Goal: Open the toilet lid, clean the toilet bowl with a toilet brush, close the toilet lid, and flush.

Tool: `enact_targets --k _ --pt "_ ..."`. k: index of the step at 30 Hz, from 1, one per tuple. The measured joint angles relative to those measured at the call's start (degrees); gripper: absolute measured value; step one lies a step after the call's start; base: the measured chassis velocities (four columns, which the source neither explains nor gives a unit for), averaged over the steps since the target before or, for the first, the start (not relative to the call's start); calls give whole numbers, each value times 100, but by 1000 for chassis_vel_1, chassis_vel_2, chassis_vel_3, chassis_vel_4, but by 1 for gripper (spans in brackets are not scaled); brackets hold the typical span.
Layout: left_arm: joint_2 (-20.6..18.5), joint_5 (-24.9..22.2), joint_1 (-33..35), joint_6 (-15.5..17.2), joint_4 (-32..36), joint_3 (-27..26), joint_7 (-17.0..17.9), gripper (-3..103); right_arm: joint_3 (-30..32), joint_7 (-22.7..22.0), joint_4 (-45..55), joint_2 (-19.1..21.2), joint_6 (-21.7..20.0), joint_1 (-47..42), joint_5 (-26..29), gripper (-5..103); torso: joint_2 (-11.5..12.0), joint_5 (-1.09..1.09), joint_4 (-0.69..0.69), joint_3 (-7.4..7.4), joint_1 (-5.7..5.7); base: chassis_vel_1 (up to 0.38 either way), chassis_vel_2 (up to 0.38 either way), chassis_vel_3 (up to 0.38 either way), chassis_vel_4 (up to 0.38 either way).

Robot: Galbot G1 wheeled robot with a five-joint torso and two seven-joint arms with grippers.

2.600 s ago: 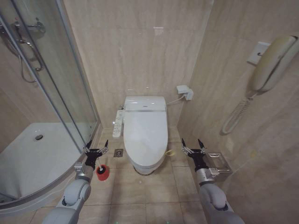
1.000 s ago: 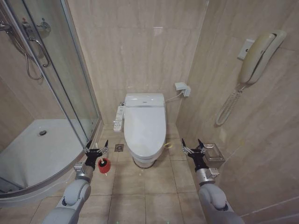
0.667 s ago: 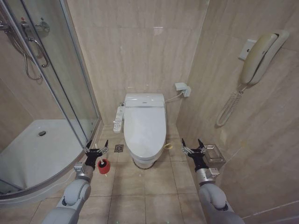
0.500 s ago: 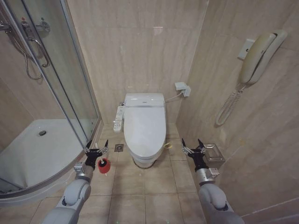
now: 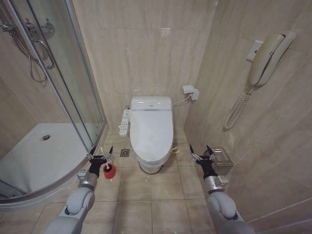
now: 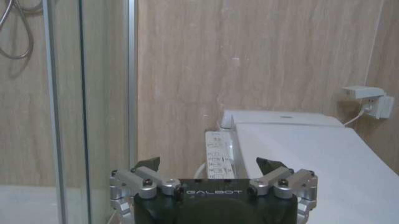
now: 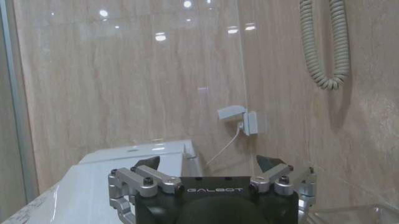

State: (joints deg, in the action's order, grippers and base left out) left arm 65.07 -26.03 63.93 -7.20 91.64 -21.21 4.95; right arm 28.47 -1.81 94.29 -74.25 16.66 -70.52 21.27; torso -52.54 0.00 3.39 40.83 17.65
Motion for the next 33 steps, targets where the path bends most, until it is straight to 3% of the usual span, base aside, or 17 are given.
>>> enact_targets --k 33 --pt "0 0 0 0 0 0 0 100 0 0 0 0 0 0 0 100 0 0 0 0 -1 0 0 0 0"
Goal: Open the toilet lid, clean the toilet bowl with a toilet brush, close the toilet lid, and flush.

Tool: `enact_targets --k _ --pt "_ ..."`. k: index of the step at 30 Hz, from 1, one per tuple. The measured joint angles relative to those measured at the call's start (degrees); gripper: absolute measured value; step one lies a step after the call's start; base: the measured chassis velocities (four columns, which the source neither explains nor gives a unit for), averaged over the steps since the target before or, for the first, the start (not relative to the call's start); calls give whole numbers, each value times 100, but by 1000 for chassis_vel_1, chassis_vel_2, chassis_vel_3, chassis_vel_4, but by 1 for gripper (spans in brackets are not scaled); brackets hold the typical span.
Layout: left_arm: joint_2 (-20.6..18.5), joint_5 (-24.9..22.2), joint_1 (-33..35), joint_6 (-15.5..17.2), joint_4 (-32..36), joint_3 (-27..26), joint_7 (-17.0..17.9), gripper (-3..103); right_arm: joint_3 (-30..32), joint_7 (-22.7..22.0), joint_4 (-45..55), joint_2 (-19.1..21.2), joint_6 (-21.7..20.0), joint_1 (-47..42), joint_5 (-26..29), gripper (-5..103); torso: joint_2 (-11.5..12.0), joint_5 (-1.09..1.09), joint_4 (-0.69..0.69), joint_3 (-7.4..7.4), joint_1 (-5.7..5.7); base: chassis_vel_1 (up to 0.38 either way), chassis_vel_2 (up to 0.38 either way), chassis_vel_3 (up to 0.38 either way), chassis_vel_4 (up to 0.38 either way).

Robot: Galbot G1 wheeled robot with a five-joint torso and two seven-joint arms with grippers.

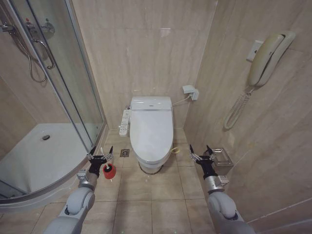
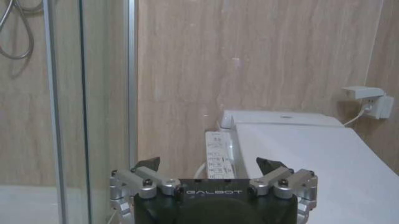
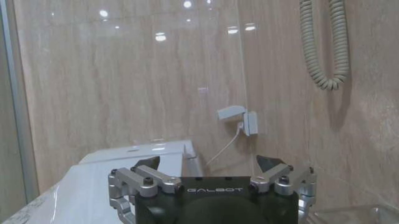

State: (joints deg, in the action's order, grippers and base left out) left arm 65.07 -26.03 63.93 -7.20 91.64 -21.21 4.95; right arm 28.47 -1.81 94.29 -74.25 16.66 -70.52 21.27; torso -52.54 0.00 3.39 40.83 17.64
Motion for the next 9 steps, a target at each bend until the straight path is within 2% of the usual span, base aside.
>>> enact_targets --k 9 --pt "0 0 0 0 0 0 0 100 0 0 0 0 0 0 0 100 0 0 0 0 0 0 0 0 0"
